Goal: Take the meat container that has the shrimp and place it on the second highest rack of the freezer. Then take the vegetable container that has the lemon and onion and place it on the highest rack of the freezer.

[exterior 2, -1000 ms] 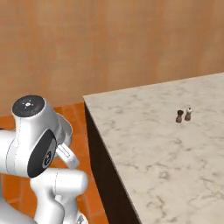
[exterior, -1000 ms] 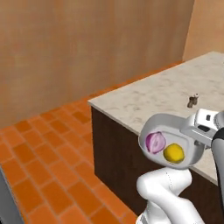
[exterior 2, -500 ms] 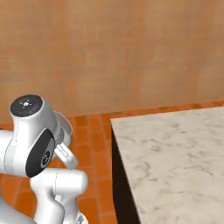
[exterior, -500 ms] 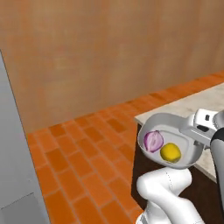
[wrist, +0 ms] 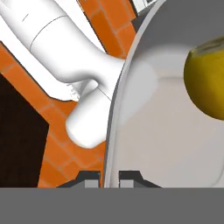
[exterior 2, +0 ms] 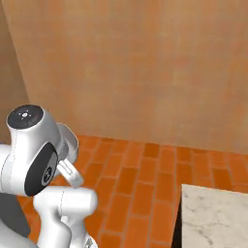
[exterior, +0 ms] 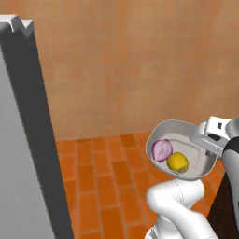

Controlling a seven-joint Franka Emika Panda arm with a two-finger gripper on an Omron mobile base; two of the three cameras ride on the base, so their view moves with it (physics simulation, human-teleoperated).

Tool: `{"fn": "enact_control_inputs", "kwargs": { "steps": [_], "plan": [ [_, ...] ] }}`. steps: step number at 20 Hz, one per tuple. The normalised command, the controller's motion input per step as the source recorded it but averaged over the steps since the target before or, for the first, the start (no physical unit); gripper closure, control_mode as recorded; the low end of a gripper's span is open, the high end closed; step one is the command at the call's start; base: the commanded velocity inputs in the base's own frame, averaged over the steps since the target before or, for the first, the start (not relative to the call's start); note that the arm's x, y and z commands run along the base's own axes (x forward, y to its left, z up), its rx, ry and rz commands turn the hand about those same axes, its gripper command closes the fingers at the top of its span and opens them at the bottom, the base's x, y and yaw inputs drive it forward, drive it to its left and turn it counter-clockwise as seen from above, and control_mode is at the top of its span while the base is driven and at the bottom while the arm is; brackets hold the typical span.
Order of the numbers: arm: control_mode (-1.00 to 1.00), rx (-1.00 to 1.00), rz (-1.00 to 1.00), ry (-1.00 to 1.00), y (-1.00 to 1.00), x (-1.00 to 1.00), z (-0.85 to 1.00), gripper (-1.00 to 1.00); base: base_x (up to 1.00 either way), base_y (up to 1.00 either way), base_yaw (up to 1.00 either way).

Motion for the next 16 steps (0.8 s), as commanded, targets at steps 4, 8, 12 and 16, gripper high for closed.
{"fn": "enact_control_inputs", "kwargs": {
  "steps": [4,8,12,16],
  "plan": [
    [1.00,0.00,0.00,0.00,0.00,0.00,0.00,1.00,0.56,0.16,0.75],
    [1.00,0.00,0.00,0.00,0.00,0.00,0.00,1.00,0.59,0.01,0.82],
    [1.00,0.00,0.00,0.00,0.00,0.00,0.00,1.00,0.52,0.01,0.81],
    [1.00,0.00,0.00,0.00,0.00,0.00,0.00,1.00,0.33,0.00,0.76]
  ]
}}
